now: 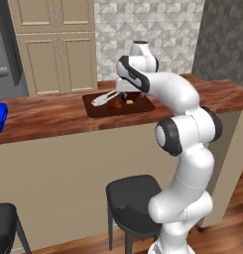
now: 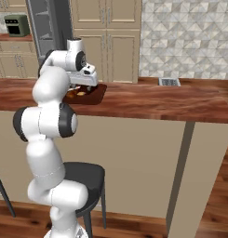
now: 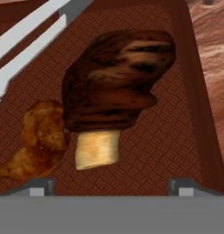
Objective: Gather the squash and lemon wedge from the fridge and place them on a tray on the dining counter. Then gather the steak and chicken drumstick from the fridge and place them on the other tray.
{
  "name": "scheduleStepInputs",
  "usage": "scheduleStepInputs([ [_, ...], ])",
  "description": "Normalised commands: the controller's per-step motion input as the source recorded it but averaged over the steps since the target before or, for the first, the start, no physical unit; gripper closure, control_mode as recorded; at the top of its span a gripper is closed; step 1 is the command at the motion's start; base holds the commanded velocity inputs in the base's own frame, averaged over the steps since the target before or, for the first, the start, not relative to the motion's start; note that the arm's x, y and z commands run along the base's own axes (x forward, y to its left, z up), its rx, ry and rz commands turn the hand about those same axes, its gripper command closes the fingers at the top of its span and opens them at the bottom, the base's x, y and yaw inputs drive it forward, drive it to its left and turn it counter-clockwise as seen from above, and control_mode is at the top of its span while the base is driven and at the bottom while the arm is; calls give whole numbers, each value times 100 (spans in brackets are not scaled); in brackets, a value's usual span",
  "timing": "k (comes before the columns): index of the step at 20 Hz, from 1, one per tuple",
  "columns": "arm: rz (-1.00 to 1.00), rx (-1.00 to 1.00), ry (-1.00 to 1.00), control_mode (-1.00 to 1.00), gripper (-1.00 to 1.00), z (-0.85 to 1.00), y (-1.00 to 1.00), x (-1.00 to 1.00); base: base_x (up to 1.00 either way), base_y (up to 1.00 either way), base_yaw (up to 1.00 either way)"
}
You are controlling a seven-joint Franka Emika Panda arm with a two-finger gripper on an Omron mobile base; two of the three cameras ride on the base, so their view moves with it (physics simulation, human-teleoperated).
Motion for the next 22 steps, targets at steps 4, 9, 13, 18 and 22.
scheduleStepInputs([
  [4, -11, 0, 1, -100, -100, 13, -7, -62, 0, 0, 0],
  [9, -12, 3, 0, -100, -100, 4, -2, -90, 0, 0, 0],
  [13, -12, 3, -6, -100, -100, 0, 0, -100, 0, 0, 0],
  [18, -8, 1, -9, -100, -100, 4, -1, -100, 0, 0, 0],
  [22, -1, 0, -15, -100, -100, 17, -5, -100, 0, 0, 0],
])
